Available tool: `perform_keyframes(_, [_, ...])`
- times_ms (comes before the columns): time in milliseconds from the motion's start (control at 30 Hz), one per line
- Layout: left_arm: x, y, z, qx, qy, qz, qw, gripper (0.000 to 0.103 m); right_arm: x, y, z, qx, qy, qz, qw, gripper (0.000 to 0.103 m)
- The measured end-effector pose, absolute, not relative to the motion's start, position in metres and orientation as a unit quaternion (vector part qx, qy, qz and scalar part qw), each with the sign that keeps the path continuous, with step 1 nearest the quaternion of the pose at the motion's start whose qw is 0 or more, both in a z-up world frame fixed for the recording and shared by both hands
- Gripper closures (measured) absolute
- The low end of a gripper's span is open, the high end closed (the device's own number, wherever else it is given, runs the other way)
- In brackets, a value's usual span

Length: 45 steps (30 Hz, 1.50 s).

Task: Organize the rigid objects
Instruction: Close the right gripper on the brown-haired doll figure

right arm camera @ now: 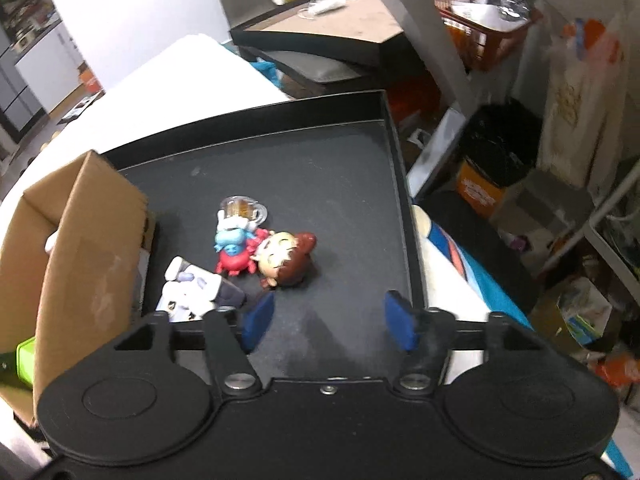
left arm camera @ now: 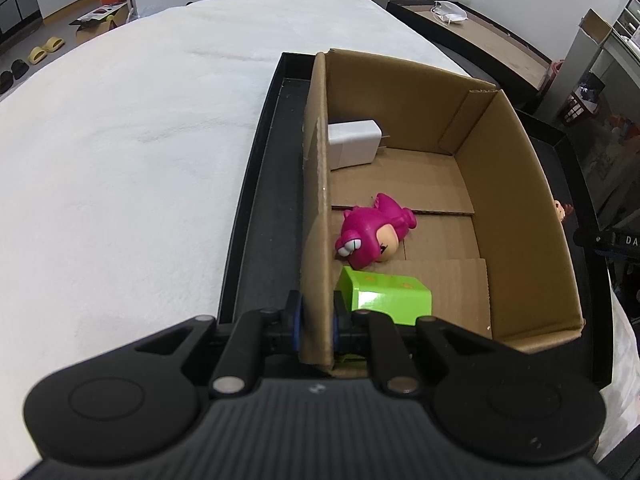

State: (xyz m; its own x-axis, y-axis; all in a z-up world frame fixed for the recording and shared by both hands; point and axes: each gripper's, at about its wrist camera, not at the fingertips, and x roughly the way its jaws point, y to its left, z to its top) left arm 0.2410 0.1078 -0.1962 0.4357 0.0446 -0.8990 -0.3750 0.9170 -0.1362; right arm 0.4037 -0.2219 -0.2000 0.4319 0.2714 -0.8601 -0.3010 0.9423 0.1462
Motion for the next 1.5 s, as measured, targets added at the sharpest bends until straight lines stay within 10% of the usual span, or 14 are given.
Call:
perform_keyframes(367, [0.240,0.106,-0.196,-0.155,0.514,0.128,0.834,0.090,0.426,-0.264,-0.213,0.166,0.531,0.149,0.817,0.035])
perform_keyframes(1067, [0.242,0.106,-0.196,-0.151,0.517,0.129,0.832,0.090,0.451,-0.214,-0.224,0.168,0.546,0.149,0.807,0.035])
perform_keyframes(1267, [0.241,0.106,-0.197,-0.152,0.516,0.129,0.833,0.090,0.446,-0.202,-0.220,0.133,0.552,0.116,0.815,0.061])
perform_keyframes(1500, [0.241,0.107,-0.198,-0.154,0.515,0.128,0.833,0.090,0.436,-0.205,-0.210,0.123,0.554,0.108,0.817,0.061])
